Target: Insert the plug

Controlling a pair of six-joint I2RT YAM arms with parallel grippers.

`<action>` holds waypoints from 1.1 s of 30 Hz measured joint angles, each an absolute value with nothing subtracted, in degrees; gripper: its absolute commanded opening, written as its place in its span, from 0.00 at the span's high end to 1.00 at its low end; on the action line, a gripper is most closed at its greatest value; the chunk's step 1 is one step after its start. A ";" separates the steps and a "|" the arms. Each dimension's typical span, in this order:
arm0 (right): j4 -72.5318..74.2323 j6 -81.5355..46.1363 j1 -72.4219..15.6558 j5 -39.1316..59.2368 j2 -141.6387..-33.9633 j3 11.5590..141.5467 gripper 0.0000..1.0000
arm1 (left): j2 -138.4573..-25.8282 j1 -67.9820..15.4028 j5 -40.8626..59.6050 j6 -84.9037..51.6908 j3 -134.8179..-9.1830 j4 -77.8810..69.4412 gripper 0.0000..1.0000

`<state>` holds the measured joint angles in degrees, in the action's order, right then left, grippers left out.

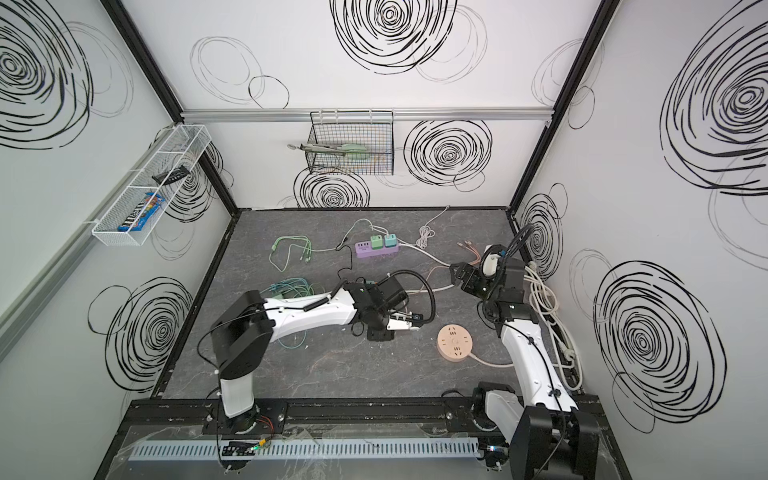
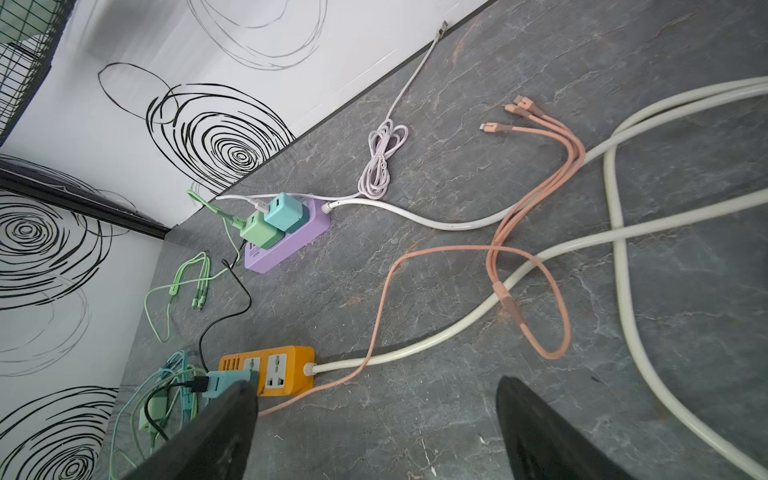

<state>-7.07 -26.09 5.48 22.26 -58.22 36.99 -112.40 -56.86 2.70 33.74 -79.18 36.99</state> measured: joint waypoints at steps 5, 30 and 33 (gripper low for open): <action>-7.07 -26.11 5.48 22.24 -58.43 36.99 0.06 | -114.91 -56.73 2.57 32.03 -81.78 41.67 0.54; -6.66 -26.09 5.48 23.57 -59.11 36.99 0.05 | -110.28 -51.44 12.64 32.77 -72.53 38.74 0.77; -6.63 -26.09 5.26 24.99 -59.33 37.01 0.05 | -108.86 -50.87 12.51 32.10 -70.85 37.12 1.00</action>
<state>-6.63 -26.09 5.26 24.99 -59.33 37.01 -108.86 -50.87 12.51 32.10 -70.85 37.12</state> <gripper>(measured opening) 0.949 0.368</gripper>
